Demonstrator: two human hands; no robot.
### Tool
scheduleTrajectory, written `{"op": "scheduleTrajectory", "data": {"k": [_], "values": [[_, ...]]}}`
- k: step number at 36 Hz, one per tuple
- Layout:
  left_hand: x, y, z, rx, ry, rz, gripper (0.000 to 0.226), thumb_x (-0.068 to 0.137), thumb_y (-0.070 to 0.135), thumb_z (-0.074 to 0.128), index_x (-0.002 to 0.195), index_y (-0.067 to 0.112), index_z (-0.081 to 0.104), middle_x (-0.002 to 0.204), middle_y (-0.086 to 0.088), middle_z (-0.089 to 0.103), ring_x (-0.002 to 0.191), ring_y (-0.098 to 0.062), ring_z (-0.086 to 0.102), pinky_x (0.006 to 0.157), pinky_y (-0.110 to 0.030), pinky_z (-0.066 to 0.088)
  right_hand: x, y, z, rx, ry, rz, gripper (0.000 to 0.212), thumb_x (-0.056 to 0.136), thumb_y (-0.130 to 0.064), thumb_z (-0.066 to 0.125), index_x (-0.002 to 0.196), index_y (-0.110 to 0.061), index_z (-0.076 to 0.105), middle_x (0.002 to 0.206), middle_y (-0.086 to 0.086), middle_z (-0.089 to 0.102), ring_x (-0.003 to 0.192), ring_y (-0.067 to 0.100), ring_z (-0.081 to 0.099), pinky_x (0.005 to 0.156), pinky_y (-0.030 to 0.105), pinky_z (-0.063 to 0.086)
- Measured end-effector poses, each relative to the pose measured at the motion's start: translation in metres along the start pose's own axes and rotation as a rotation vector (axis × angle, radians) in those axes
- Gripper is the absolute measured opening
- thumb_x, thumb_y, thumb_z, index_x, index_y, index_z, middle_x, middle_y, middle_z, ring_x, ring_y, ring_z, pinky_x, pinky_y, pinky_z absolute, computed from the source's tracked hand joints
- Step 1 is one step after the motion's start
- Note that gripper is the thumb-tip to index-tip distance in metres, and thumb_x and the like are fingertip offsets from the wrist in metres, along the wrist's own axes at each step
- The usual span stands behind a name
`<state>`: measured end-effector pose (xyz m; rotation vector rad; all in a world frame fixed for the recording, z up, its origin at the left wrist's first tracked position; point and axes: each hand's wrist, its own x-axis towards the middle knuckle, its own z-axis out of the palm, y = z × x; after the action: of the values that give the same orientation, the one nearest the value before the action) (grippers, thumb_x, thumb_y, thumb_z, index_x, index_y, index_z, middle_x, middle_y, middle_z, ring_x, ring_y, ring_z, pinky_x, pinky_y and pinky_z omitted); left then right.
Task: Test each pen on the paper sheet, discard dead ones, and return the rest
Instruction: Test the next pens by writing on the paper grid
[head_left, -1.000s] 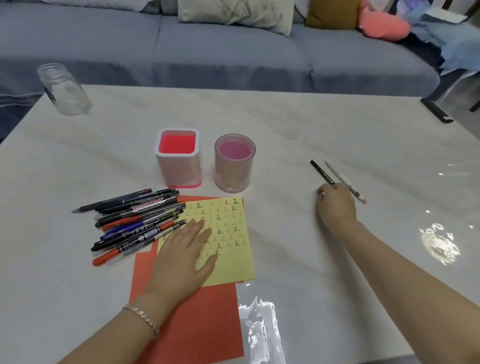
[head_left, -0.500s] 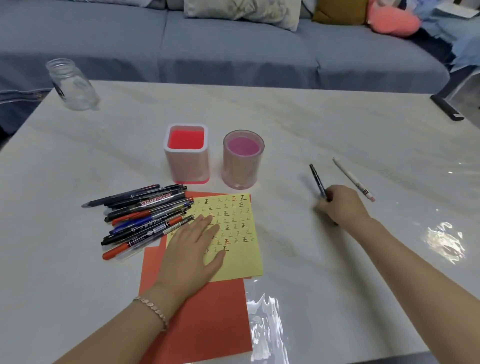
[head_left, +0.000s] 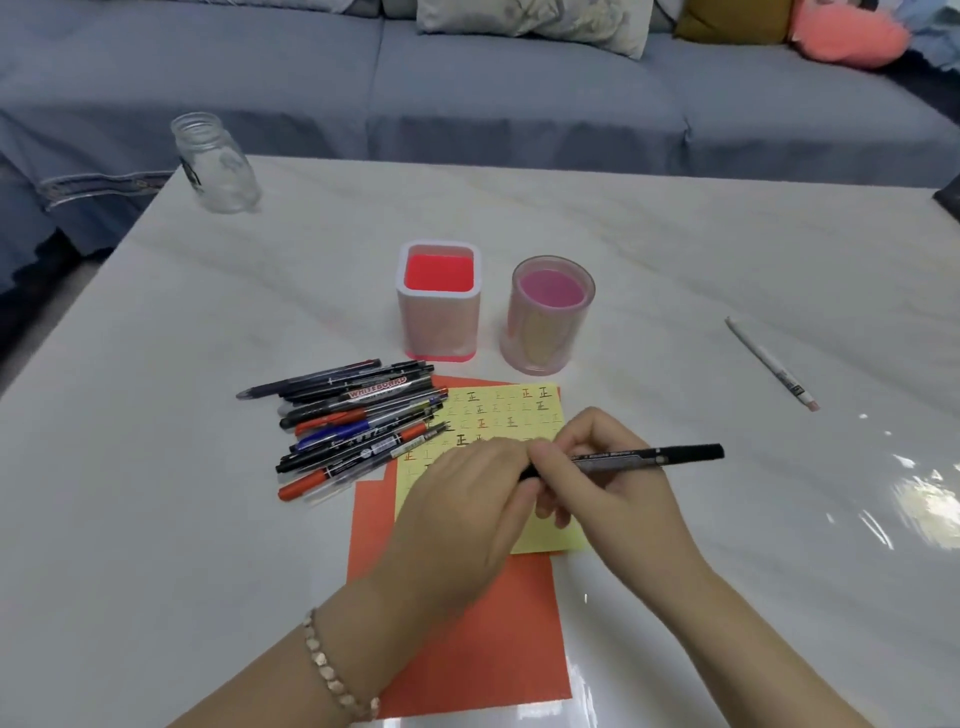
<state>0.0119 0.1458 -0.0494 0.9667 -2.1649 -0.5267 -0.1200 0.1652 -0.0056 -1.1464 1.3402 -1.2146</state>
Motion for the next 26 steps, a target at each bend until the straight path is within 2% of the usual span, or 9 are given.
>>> {"op": "scheduleTrajectory", "data": {"k": [5, 9, 12, 14, 16, 18, 22, 24, 26], "values": [[-0.003, 0.002, -0.006, -0.017, -0.031, -0.062, 0.028, 0.094, 0.022, 0.033, 0.082, 0.008, 0.054, 0.072, 0.003, 0.047, 0.065, -0.006, 0.037, 0.06, -0.02, 0.031, 0.006, 0.003, 0.014, 0.007, 0.065, -0.024, 0.041, 0.083, -0.005, 0.063, 0.052, -0.012, 0.038, 0.036, 0.001, 0.041, 0.034, 0.008, 0.036, 0.041, 0.012, 0.031], [-0.009, 0.002, -0.014, 0.001, -0.056, -0.062, 0.03, 0.093, 0.027, 0.033, 0.081, 0.01, 0.054, 0.061, 0.012, 0.038, 0.053, -0.007, 0.033, 0.049, -0.02, 0.024, 0.008, 0.003, 0.016, -0.018, -0.041, 0.002, 0.046, 0.084, 0.003, 0.057, 0.048, -0.016, 0.035, 0.032, 0.0, 0.037, 0.03, 0.007, 0.031, 0.038, 0.012, 0.029], [-0.013, 0.001, -0.021, -0.03, -0.075, -0.034, 0.027, 0.094, 0.033, 0.035, 0.084, 0.017, 0.055, 0.054, 0.019, 0.031, 0.047, -0.003, 0.031, 0.045, -0.013, 0.023, 0.006, 0.0, 0.012, -0.009, -0.154, 0.005, 0.045, 0.081, -0.006, 0.059, 0.045, -0.021, 0.037, 0.031, -0.001, 0.039, 0.029, 0.008, 0.031, 0.037, 0.013, 0.029], [-0.014, 0.002, -0.026, -0.138, -0.149, -0.088, 0.027, 0.091, 0.045, 0.034, 0.086, 0.028, 0.054, 0.049, 0.015, 0.035, 0.046, -0.002, 0.037, 0.047, -0.011, 0.024, 0.005, -0.003, 0.008, -0.037, -0.218, -0.014, 0.034, 0.075, -0.01, 0.057, 0.047, -0.02, 0.039, 0.031, -0.002, 0.042, 0.028, 0.007, 0.033, 0.038, 0.012, 0.03], [-0.016, 0.003, -0.03, -0.2, -0.218, -0.159, 0.033, 0.084, 0.059, 0.031, 0.085, 0.032, 0.05, 0.055, 0.009, 0.044, 0.051, -0.007, 0.041, 0.049, -0.015, 0.026, 0.004, -0.008, 0.005, -0.056, -0.238, -0.031, 0.03, 0.073, -0.011, 0.057, 0.049, -0.019, 0.041, 0.031, -0.001, 0.044, 0.028, 0.008, 0.035, 0.038, 0.013, 0.031], [-0.016, 0.002, -0.035, -0.142, -0.227, -0.215, 0.04, 0.083, 0.068, 0.032, 0.079, 0.029, 0.042, 0.057, 0.008, 0.046, 0.055, -0.007, 0.044, 0.051, -0.019, 0.03, 0.005, -0.01, 0.0, -0.015, -0.144, -0.052, 0.032, 0.073, -0.011, 0.058, 0.048, -0.02, 0.041, 0.031, 0.0, 0.043, 0.028, 0.01, 0.034, 0.037, 0.013, 0.03], [-0.024, -0.025, -0.035, 0.148, -0.179, -0.417, 0.018, 0.097, 0.041, 0.031, 0.1, 0.027, 0.04, 0.075, 0.013, 0.044, 0.068, -0.003, 0.043, 0.057, -0.02, 0.03, 0.01, 0.004, -0.018, 0.005, 0.213, -0.05, 0.038, 0.086, -0.003, 0.059, 0.055, -0.012, 0.039, 0.034, 0.0, 0.042, 0.032, 0.011, 0.035, 0.037, 0.015, 0.031], [-0.033, -0.046, -0.03, 0.364, -0.189, -0.427, 0.002, 0.096, 0.021, 0.048, 0.095, 0.021, 0.049, 0.08, 0.011, 0.048, 0.074, -0.009, 0.047, 0.061, -0.02, 0.034, 0.009, 0.017, -0.026, -0.032, 0.308, 0.007, 0.031, 0.089, -0.006, 0.056, 0.062, -0.009, 0.041, 0.036, -0.002, 0.043, 0.035, 0.011, 0.036, 0.039, 0.016, 0.032], [-0.047, -0.069, -0.02, 0.54, -0.167, -0.324, 0.012, 0.081, 0.009, 0.067, 0.083, 0.017, 0.058, 0.075, 0.004, 0.055, 0.066, -0.016, 0.049, 0.053, -0.025, 0.041, 0.006, 0.032, -0.032, -0.063, 0.349, 0.064, 0.022, 0.089, -0.008, 0.056, 0.07, -0.011, 0.045, 0.038, -0.003, 0.046, 0.037, 0.01, 0.038, 0.04, 0.015, 0.034]]}}
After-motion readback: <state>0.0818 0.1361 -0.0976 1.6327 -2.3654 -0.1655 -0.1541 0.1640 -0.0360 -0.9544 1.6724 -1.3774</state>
